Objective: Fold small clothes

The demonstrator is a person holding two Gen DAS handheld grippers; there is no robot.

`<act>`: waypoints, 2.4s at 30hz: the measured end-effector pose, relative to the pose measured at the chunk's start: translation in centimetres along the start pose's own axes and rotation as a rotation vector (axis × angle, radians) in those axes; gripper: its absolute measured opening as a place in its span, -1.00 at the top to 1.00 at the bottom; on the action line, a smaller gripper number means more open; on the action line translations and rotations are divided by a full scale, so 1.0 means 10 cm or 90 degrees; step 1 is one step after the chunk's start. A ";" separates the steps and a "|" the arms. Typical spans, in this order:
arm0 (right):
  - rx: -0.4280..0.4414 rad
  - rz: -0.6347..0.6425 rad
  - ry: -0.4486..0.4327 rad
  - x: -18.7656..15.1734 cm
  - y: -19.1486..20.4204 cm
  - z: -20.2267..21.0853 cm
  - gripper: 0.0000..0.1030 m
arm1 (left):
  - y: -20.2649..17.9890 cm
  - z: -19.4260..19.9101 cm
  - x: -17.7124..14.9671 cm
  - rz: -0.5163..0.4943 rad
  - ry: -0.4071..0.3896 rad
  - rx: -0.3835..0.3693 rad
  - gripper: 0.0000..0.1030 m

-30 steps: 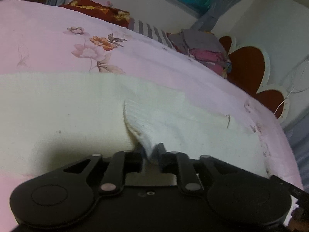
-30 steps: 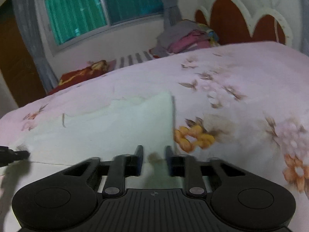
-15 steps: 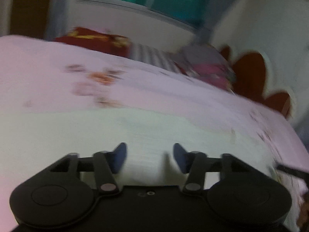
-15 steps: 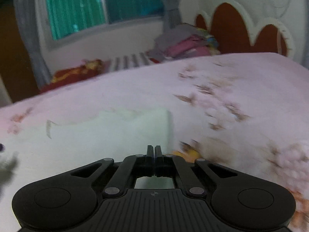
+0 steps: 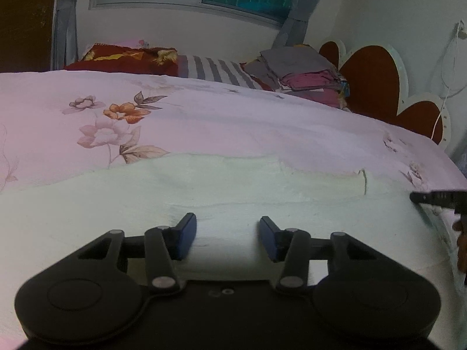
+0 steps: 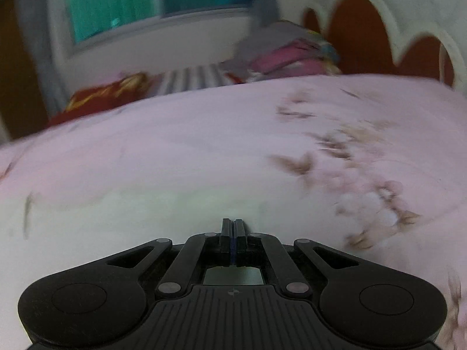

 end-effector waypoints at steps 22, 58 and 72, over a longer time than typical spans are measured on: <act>-0.016 0.033 0.044 0.06 -0.13 0.03 1.00 | -0.09 0.03 0.10 -0.014 -0.019 0.031 -0.06; 0.004 0.067 -0.048 -0.65 0.79 1.23 -0.50 | 1.64 1.67 -0.44 0.244 -0.123 0.138 -0.19; 0.051 0.055 -0.030 -0.46 1.28 1.15 -0.24 | 3.35 2.08 -0.17 0.622 -0.287 0.115 0.44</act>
Point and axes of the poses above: each gripper's, at about its wrist camera, not at the fingertips, and z roughly against the way its jaws point, y to its left, x to its top, the point moved 7 cm from there along -z, roughly the way its jaws point, and after that the axes turned 14 degrees about z, right-handed, at the moved point
